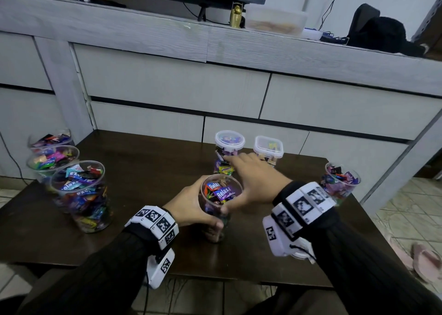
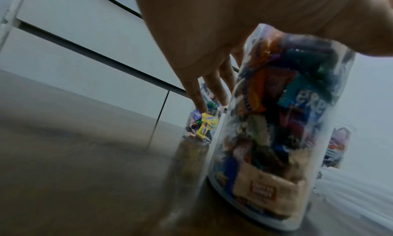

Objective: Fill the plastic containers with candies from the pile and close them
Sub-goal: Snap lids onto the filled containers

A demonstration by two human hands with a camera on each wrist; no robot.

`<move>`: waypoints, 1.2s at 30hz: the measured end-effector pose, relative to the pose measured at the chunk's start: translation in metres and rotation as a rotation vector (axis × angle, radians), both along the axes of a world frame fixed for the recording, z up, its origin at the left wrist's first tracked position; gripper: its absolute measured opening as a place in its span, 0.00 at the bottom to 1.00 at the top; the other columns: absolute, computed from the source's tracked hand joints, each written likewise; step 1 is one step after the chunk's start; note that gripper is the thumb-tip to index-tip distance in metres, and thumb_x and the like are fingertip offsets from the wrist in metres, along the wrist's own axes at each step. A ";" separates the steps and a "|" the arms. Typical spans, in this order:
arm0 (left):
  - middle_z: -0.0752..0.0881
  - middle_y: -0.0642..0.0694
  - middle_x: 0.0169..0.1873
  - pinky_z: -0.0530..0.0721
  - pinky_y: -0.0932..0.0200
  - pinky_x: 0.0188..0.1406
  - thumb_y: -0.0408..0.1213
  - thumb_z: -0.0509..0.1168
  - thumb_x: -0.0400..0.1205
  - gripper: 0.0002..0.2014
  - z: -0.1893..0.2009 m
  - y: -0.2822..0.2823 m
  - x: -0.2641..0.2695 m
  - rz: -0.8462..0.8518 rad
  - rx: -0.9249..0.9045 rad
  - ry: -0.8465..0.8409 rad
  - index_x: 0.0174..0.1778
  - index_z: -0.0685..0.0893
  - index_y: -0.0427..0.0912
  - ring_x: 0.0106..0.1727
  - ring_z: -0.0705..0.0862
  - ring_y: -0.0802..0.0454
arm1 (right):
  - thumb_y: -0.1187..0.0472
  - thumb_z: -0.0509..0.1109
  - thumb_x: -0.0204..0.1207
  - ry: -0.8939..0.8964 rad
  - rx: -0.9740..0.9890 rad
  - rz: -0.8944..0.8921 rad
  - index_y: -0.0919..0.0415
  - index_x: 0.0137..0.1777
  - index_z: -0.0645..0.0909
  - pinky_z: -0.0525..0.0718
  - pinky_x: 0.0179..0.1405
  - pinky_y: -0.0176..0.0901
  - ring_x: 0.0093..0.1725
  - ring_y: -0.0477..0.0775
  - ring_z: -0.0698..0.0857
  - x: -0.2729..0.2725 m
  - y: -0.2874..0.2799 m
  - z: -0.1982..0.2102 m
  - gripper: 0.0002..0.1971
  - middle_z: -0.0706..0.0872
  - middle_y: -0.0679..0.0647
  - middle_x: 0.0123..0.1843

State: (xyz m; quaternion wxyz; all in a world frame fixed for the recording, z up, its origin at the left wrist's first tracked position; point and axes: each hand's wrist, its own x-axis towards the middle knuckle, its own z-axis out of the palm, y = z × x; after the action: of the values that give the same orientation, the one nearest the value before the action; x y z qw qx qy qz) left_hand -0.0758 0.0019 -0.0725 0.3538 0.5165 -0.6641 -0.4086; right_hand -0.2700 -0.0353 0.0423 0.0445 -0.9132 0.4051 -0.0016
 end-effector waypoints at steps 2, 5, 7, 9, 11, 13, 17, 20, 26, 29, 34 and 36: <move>0.84 0.65 0.61 0.82 0.55 0.67 0.54 0.88 0.50 0.48 0.001 -0.002 -0.003 -0.019 0.016 0.020 0.64 0.72 0.76 0.65 0.83 0.64 | 0.29 0.78 0.51 -0.065 0.059 -0.083 0.53 0.80 0.58 0.72 0.72 0.55 0.73 0.55 0.70 -0.026 -0.012 0.001 0.59 0.71 0.53 0.74; 0.84 0.65 0.63 0.81 0.49 0.70 0.55 0.88 0.51 0.47 -0.003 -0.004 -0.006 -0.029 0.044 0.052 0.65 0.72 0.75 0.67 0.82 0.63 | 0.32 0.80 0.55 0.074 0.197 -0.287 0.55 0.79 0.60 0.73 0.72 0.51 0.73 0.55 0.72 -0.065 -0.028 -0.013 0.56 0.71 0.55 0.76; 0.83 0.65 0.63 0.80 0.48 0.71 0.55 0.88 0.51 0.47 -0.004 -0.004 -0.007 -0.034 0.054 0.061 0.64 0.71 0.77 0.67 0.82 0.63 | 0.32 0.79 0.56 0.249 0.258 -0.438 0.58 0.81 0.56 0.74 0.71 0.51 0.75 0.57 0.71 -0.087 -0.035 -0.035 0.58 0.68 0.57 0.78; 0.83 0.66 0.63 0.79 0.47 0.72 0.55 0.87 0.52 0.46 -0.003 -0.005 -0.007 -0.044 0.052 0.061 0.63 0.71 0.79 0.68 0.81 0.63 | 0.30 0.77 0.56 0.376 0.311 -0.537 0.58 0.83 0.51 0.74 0.70 0.52 0.76 0.58 0.70 -0.104 -0.038 -0.060 0.62 0.66 0.57 0.80; 0.83 0.66 0.63 0.79 0.48 0.72 0.54 0.87 0.52 0.46 -0.003 -0.005 -0.007 -0.049 0.050 0.060 0.62 0.71 0.81 0.68 0.81 0.63 | 0.29 0.76 0.57 0.439 0.344 -0.573 0.59 0.83 0.51 0.76 0.67 0.51 0.75 0.59 0.72 -0.116 -0.039 -0.078 0.61 0.68 0.57 0.79; 0.82 0.67 0.64 0.79 0.49 0.72 0.55 0.87 0.52 0.46 -0.004 -0.006 -0.007 -0.053 0.061 0.060 0.62 0.71 0.82 0.68 0.80 0.64 | 0.32 0.76 0.60 0.461 0.354 -0.569 0.60 0.82 0.52 0.77 0.66 0.51 0.73 0.59 0.73 -0.123 -0.039 -0.088 0.58 0.70 0.57 0.77; 0.82 0.70 0.63 0.80 0.54 0.70 0.57 0.87 0.50 0.46 -0.007 -0.009 -0.005 -0.055 0.093 0.062 0.60 0.70 0.85 0.68 0.80 0.67 | 0.38 0.79 0.62 0.470 0.310 -0.527 0.60 0.79 0.58 0.79 0.64 0.51 0.69 0.61 0.77 -0.121 -0.039 -0.086 0.51 0.75 0.58 0.71; 0.82 0.72 0.61 0.80 0.60 0.68 0.56 0.87 0.50 0.45 -0.008 -0.008 -0.006 -0.040 0.101 0.064 0.58 0.70 0.86 0.67 0.80 0.69 | 0.39 0.82 0.59 0.380 0.253 -0.535 0.62 0.72 0.60 0.81 0.63 0.52 0.65 0.61 0.79 -0.112 -0.038 -0.065 0.50 0.79 0.59 0.66; 0.83 0.68 0.62 0.80 0.64 0.65 0.50 0.86 0.54 0.46 -0.004 -0.006 -0.007 -0.048 0.089 0.078 0.64 0.70 0.75 0.67 0.80 0.67 | 0.42 0.83 0.57 -0.119 0.173 -0.195 0.55 0.70 0.68 0.80 0.57 0.42 0.55 0.49 0.80 -0.060 -0.026 0.006 0.44 0.81 0.51 0.61; 0.83 0.60 0.64 0.80 0.57 0.68 0.48 0.87 0.54 0.48 -0.004 -0.005 -0.007 -0.057 0.103 0.110 0.68 0.69 0.69 0.68 0.81 0.63 | 0.41 0.83 0.57 -0.212 0.165 0.021 0.52 0.72 0.69 0.77 0.60 0.40 0.58 0.44 0.76 -0.024 -0.014 0.021 0.44 0.78 0.46 0.64; 0.89 0.55 0.58 0.80 0.53 0.69 0.51 0.85 0.54 0.41 -0.004 -0.002 -0.007 -0.040 0.129 0.097 0.64 0.79 0.58 0.62 0.85 0.62 | 0.43 0.82 0.61 -0.102 0.189 0.203 0.52 0.78 0.65 0.66 0.70 0.41 0.73 0.49 0.69 0.014 -0.001 0.014 0.46 0.72 0.50 0.75; 0.90 0.55 0.55 0.80 0.53 0.69 0.51 0.85 0.54 0.36 -0.004 0.000 -0.008 -0.025 0.133 0.108 0.60 0.83 0.55 0.60 0.86 0.61 | 0.45 0.81 0.64 -0.046 0.195 0.231 0.53 0.80 0.64 0.61 0.73 0.41 0.77 0.51 0.65 0.020 0.000 0.007 0.46 0.70 0.52 0.78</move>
State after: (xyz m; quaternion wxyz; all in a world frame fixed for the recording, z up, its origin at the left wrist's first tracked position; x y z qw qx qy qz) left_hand -0.0837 0.0023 -0.0764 0.3487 0.5077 -0.6219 -0.4836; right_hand -0.2502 -0.0353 0.0493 0.1422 -0.9448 0.2943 0.0221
